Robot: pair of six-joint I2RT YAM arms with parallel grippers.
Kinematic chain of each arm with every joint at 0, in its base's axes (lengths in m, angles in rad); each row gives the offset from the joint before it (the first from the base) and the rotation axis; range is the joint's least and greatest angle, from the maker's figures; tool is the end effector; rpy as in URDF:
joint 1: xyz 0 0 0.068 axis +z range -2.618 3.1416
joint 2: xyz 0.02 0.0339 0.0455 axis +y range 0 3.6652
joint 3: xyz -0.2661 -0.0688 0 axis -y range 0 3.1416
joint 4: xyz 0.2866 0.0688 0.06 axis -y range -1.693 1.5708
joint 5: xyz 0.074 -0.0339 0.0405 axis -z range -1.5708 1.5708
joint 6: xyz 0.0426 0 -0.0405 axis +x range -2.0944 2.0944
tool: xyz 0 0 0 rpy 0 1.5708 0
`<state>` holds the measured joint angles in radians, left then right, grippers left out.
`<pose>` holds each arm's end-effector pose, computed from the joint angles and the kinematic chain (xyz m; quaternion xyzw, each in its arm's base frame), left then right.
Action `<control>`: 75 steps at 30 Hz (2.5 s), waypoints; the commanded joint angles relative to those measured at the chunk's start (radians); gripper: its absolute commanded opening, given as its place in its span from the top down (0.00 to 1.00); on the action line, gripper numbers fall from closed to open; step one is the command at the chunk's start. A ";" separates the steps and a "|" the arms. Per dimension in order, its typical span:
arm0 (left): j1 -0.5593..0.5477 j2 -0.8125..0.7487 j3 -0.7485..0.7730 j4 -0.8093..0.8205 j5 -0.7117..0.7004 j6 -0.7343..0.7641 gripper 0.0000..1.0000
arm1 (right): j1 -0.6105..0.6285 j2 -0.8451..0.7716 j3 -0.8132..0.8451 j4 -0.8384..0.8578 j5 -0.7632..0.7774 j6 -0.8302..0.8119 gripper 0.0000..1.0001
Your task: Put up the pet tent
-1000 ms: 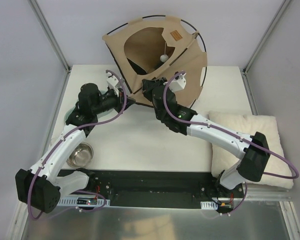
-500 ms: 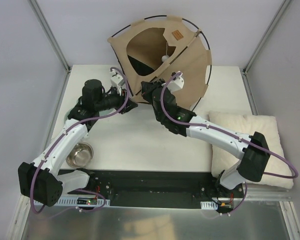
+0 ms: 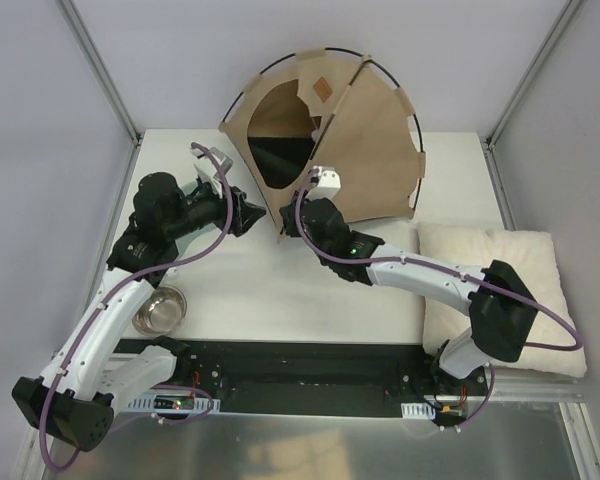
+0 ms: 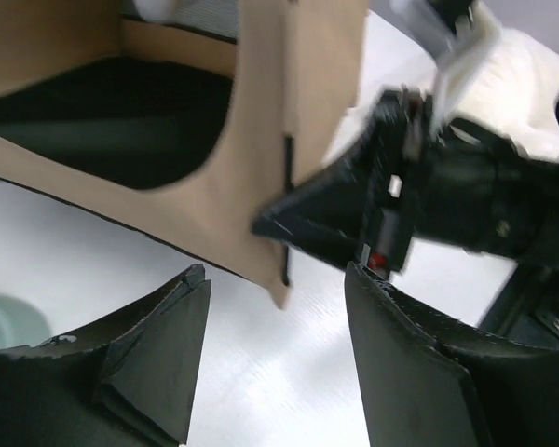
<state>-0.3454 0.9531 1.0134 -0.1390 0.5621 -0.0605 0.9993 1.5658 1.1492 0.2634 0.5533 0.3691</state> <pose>0.2351 -0.1087 0.3989 0.2865 0.6717 -0.3309 0.5977 0.2428 0.3361 0.3017 -0.0573 0.7494 0.2351 0.6163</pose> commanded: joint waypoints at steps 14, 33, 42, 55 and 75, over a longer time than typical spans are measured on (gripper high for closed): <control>0.006 0.036 0.042 -0.010 -0.441 -0.013 0.20 | 0.005 -0.374 -0.132 -0.464 -0.128 -0.147 0.10; 0.013 0.145 0.103 -0.010 -0.426 -0.032 0.18 | -0.016 -0.259 0.154 -1.125 0.094 0.246 0.05; 0.022 0.194 0.136 -0.011 -0.419 -0.024 0.18 | -0.067 -0.337 0.164 -1.152 0.151 0.124 0.10; 0.031 0.124 0.116 -0.036 -0.387 -0.041 0.18 | -0.304 -0.181 0.377 -0.817 -0.071 -0.219 0.25; 0.048 0.098 0.126 -0.043 -0.376 -0.030 0.18 | -0.565 0.011 0.564 -0.647 -0.603 -0.685 1.00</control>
<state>-0.3058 1.0603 1.1103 -0.1890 0.1585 -0.0937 0.5148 1.5799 1.6695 -0.4988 0.1654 -0.2089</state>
